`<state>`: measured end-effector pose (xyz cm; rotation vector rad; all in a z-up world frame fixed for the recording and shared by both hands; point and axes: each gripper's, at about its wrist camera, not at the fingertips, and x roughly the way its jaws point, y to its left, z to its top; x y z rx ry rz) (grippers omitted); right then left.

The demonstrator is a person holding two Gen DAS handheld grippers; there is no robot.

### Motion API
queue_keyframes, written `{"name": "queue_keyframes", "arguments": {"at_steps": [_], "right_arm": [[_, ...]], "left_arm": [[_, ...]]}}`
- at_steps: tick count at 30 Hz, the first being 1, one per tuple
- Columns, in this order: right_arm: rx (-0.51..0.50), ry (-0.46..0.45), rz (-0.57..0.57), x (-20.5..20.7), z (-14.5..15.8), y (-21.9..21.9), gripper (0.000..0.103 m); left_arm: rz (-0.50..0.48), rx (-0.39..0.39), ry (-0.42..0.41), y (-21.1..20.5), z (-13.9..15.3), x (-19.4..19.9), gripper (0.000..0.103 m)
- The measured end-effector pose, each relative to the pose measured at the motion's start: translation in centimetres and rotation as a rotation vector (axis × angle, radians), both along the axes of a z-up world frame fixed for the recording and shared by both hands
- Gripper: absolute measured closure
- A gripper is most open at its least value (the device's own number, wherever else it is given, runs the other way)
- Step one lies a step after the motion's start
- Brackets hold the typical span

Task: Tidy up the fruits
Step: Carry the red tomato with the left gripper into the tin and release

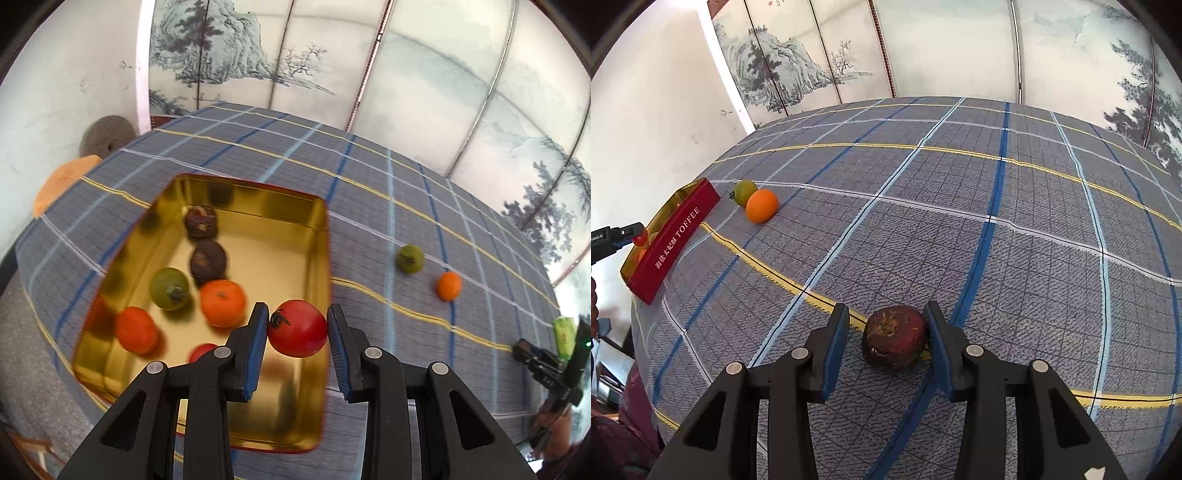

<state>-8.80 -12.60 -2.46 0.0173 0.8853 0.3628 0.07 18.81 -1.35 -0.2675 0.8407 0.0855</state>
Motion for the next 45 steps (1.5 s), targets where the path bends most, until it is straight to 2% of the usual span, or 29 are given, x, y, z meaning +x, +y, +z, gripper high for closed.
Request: {"name": "queue_keyframes", "arguments": {"at_steps": [10,19,34,41,45], "right_arm": [[-0.032,-0.005,-0.001,-0.1,0.0,0.6,0.062],[-0.047,-0.008,-0.001,-0.1,0.0,0.8,0.062],[-0.056,-0.010,-0.001,-0.1,-0.1,1.0,0.062],[-0.095,-0.019,-0.001,-0.1,-0.2,1.2,0.063],[-0.093,-0.021,0.002,-0.3,-0.1,1.5,0.069]], "left_arm": [[0.030,0.071,0.021,2.3,-1.6,-0.1,0.069],[0.047,0.095,0.042,3.5,-2.8,0.0,0.069],[0.103,0.181,0.045,4.9,-2.9,-0.2,0.069],[0.126,0.187,0.063,5.6,-3.0,-0.2,0.068],[0.136,0.204,0.072,5.7,-2.9,-0.3,0.063]]}}
